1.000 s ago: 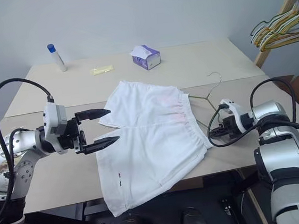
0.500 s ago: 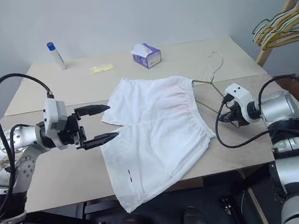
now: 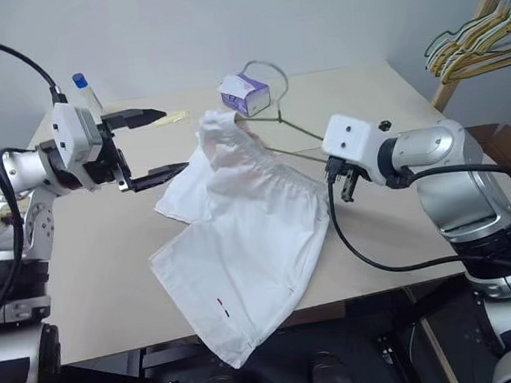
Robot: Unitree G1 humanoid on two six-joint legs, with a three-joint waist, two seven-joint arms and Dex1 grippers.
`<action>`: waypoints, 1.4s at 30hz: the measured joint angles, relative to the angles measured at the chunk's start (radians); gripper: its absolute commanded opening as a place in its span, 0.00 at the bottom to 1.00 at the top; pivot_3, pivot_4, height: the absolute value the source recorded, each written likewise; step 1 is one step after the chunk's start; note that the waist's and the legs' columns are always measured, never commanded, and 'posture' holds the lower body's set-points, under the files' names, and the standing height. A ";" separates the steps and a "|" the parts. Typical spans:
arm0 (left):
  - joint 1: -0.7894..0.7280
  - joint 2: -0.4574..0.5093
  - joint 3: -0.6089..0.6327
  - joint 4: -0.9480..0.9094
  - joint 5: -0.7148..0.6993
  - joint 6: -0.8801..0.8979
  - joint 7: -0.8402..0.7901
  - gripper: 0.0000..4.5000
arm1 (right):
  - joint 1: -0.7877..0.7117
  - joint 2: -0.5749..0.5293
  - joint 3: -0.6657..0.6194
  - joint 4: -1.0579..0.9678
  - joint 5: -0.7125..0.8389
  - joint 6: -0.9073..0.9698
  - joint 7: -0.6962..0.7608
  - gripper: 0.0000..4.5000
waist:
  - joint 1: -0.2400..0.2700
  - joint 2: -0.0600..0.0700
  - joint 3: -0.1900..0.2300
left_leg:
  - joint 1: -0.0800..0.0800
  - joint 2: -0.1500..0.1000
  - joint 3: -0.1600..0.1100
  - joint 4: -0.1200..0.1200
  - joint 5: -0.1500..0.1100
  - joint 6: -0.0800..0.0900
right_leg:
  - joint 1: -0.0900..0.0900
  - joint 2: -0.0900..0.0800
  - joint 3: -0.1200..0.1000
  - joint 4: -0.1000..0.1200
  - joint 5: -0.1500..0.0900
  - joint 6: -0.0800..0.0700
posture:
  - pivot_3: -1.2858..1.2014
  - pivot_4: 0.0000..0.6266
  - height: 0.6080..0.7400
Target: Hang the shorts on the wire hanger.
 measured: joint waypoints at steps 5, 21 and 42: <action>-0.045 0.000 -0.060 0.090 0.049 -0.123 -0.106 0.99 | 0.000 -0.024 0.024 -0.075 0.058 0.009 0.074 0.00 | -0.004 0.000 0.000 | 0.000 0.000 0.000 0.000 0.000 0.000 | 0.000 0.000 0.000 0.000 0.000 0.000 | 0.54 0.00 1.00; -0.118 -0.016 -0.198 0.317 0.184 -0.291 -0.304 0.72 | -0.032 -0.071 0.031 -0.147 0.217 0.091 0.193 0.00 | -0.006 0.000 0.000 | 0.000 0.001 0.000 0.002 -0.001 0.001 | 0.000 0.000 -0.001 0.001 0.000 0.000 | 0.53 0.00 1.00; -0.067 -0.025 -0.192 0.265 0.153 -0.223 -0.316 0.00 | -0.028 -0.103 0.025 -0.138 0.251 0.040 0.184 0.43 | -0.010 0.000 0.000 | -0.001 0.001 0.000 0.003 -0.001 0.001 | -0.001 0.000 -0.001 0.001 0.000 0.000 | 0.52 0.01 1.00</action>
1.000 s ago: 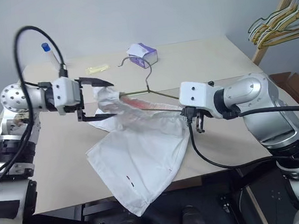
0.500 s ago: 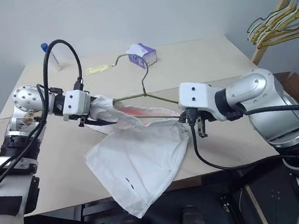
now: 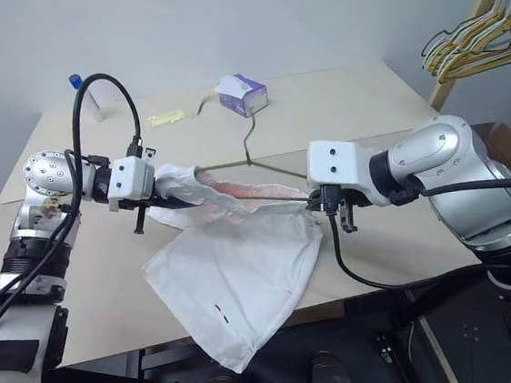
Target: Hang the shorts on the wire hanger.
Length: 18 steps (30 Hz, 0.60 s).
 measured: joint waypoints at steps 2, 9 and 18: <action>0.012 0.000 0.003 -0.022 -0.003 0.031 0.010 0.00 | 0.019 -0.011 -0.017 0.000 0.007 -0.001 -0.010 0.58 | 0.001 0.000 0.000 | 0.000 0.000 0.000 0.000 0.000 0.000 | 0.000 0.000 0.000 0.000 0.000 0.000 | 0.52 0.02 1.00; 0.080 0.013 0.056 -0.099 -0.034 0.133 0.077 0.00 | 0.133 -0.083 -0.226 0.001 0.079 0.054 -0.056 1.00 | 0.003 0.000 0.000 | 0.000 0.000 -0.001 0.000 -0.001 0.001 | 0.000 0.000 0.000 0.000 0.000 0.000 | 0.52 0.05 1.00; 0.117 0.012 0.081 -0.145 -0.045 0.217 0.143 0.00 | 0.393 -0.059 -0.486 0.038 0.198 0.071 -0.097 1.00 | 0.006 0.000 0.000 | 0.004 0.000 -0.001 0.000 -0.004 0.007 | 0.003 0.000 0.000 0.000 0.000 0.000 | 0.53 0.07 1.00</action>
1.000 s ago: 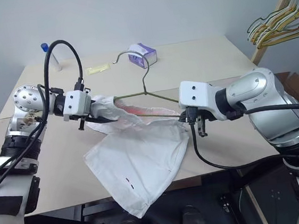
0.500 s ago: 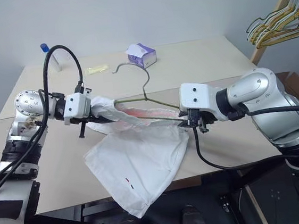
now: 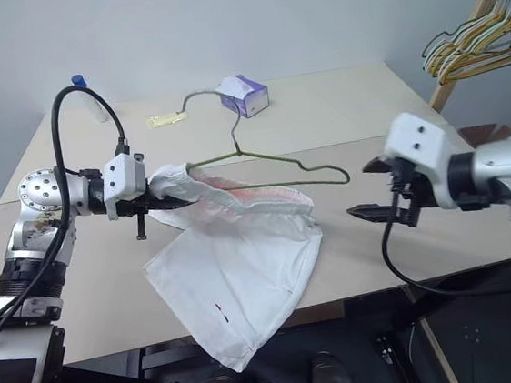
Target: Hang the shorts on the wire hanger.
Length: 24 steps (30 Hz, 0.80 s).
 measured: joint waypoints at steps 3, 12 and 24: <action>0.001 0.002 0.010 -0.003 -0.007 0.010 0.005 0.00 | 0.081 0.094 -0.002 0.018 0.010 -0.038 -0.049 1.00 | -0.004 0.000 0.000 | 0.001 0.000 0.000 0.000 0.000 0.000 | 0.001 0.000 0.001 0.000 0.000 0.000 | 0.53 0.07 1.00; 0.003 0.015 0.012 -0.022 -0.014 0.018 0.002 0.00 | -0.037 0.429 0.180 0.207 -0.028 -0.046 -0.320 1.00 | -0.024 0.000 0.000 | 0.001 0.000 -0.001 -0.001 0.001 -0.002 | 0.000 0.001 0.002 0.001 0.000 0.000 | 0.54 0.07 1.00; 0.045 0.020 0.029 -0.090 -0.031 0.056 0.043 0.00 | -0.095 0.531 0.265 0.317 -0.045 -0.093 -0.351 0.16 | -0.015 0.000 0.000 | -0.001 0.000 -0.001 -0.001 0.004 -0.006 | 0.000 0.000 0.001 0.001 0.000 0.000 | 0.54 0.07 1.00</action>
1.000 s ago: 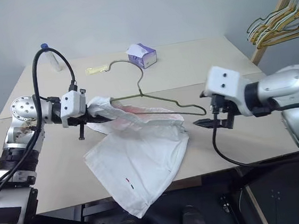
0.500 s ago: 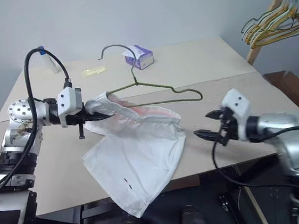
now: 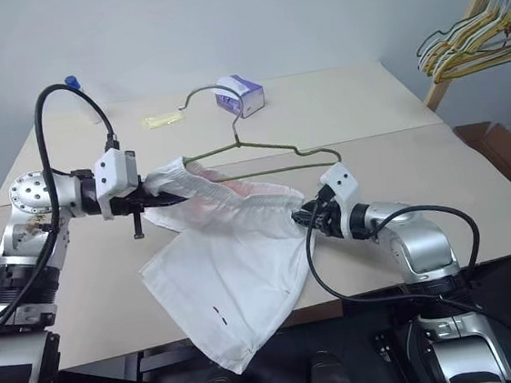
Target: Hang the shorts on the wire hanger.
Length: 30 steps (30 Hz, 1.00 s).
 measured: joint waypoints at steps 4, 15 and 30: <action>0.006 0.001 0.001 -0.007 -0.001 0.008 0.009 0.00 | 0.008 0.000 0.000 -0.012 0.013 -0.002 0.002 0.01 | 0.003 0.000 0.000 | 0.001 0.000 0.000 0.000 0.000 0.000 | 0.000 0.000 0.000 0.000 0.000 0.000 | 0.54 0.07 1.00; 0.032 0.006 0.009 0.020 -0.012 0.086 0.039 0.00 | 0.109 -0.130 -0.020 -0.208 0.015 -0.052 0.012 0.01 | 0.014 0.000 0.000 | 0.001 0.000 0.000 0.000 -0.003 0.005 | 0.000 0.000 0.000 0.000 0.000 0.000 | 0.54 0.06 1.00; 0.074 0.072 0.009 0.092 0.000 -0.050 -0.061 0.00 | 0.112 -0.190 -0.061 -0.159 -0.009 -0.062 -0.066 0.01 | 0.014 0.000 0.000 | 0.001 0.000 0.001 0.000 -0.003 0.005 | 0.000 0.000 0.000 -0.001 0.000 0.000 | 0.54 0.04 1.00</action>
